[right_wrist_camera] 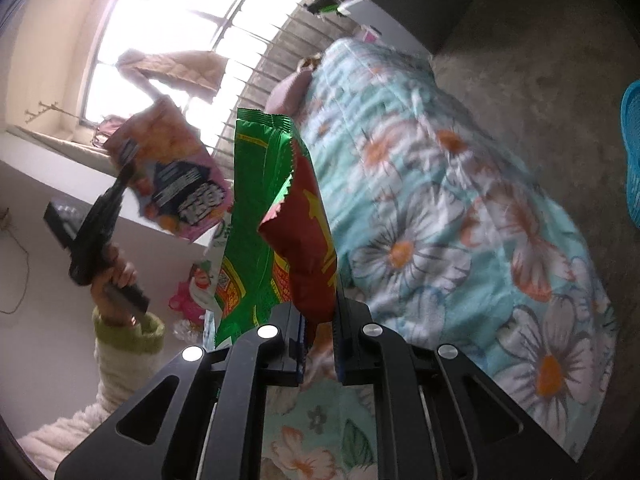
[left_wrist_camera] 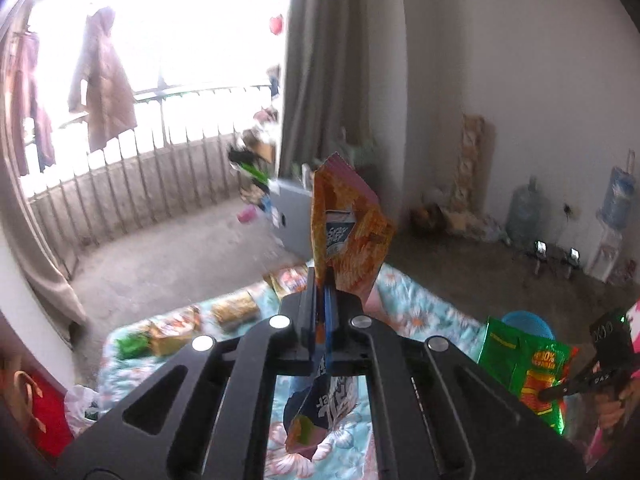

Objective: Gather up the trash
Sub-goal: 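Carry the green bag and orange packet toward the blue wastebasket with both grippers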

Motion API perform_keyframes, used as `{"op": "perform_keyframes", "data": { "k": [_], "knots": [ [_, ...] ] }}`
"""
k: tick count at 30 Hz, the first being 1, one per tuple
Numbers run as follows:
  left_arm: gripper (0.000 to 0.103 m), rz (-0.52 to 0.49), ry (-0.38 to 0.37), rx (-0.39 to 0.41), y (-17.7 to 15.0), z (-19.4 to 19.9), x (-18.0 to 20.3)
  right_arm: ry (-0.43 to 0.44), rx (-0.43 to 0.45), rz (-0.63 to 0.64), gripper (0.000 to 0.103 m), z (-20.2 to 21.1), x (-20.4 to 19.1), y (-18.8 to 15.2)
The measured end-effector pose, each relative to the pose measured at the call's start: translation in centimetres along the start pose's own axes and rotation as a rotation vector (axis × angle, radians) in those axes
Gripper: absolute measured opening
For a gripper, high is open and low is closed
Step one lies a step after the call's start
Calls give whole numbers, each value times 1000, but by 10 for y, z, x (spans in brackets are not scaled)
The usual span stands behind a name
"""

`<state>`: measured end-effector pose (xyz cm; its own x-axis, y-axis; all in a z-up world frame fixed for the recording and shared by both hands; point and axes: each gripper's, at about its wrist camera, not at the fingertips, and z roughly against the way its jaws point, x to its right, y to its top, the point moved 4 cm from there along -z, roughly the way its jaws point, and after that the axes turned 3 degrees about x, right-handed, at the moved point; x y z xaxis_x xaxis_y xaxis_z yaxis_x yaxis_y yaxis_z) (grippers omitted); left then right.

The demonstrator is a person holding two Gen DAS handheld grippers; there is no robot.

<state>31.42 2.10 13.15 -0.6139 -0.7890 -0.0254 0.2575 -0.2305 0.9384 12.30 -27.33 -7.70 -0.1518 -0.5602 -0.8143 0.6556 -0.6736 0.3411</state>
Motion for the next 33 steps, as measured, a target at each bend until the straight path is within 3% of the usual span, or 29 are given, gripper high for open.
{"op": "perform_keyframes", "data": {
  "k": [4, 10, 16, 20, 24, 27, 33],
  "knots": [
    [1, 11, 12, 90, 20, 49, 5, -6, 55, 40, 10, 23, -14, 3],
    [1, -5, -12, 147, 34, 95, 32, -19, 137, 58, 10, 64, -22, 8],
    [1, 68, -123, 158, 41, 108, 64, -57, 237, 53, 10, 112, -15, 12],
    [1, 149, -241, 126, 45, 86, 96, -116, 311, 51, 10, 146, -5, 16],
    [1, 231, -366, 40, 43, 46, 135, -186, 386, 26, 10, 184, 16, 19],
    [1, 253, -441, -61, 36, -2, 185, -234, 437, -7, 10, 209, 36, 23],
    [1, 205, -516, -271, 1, -107, 287, -297, 505, -134, 10, 234, 97, 30]
  ]
}}
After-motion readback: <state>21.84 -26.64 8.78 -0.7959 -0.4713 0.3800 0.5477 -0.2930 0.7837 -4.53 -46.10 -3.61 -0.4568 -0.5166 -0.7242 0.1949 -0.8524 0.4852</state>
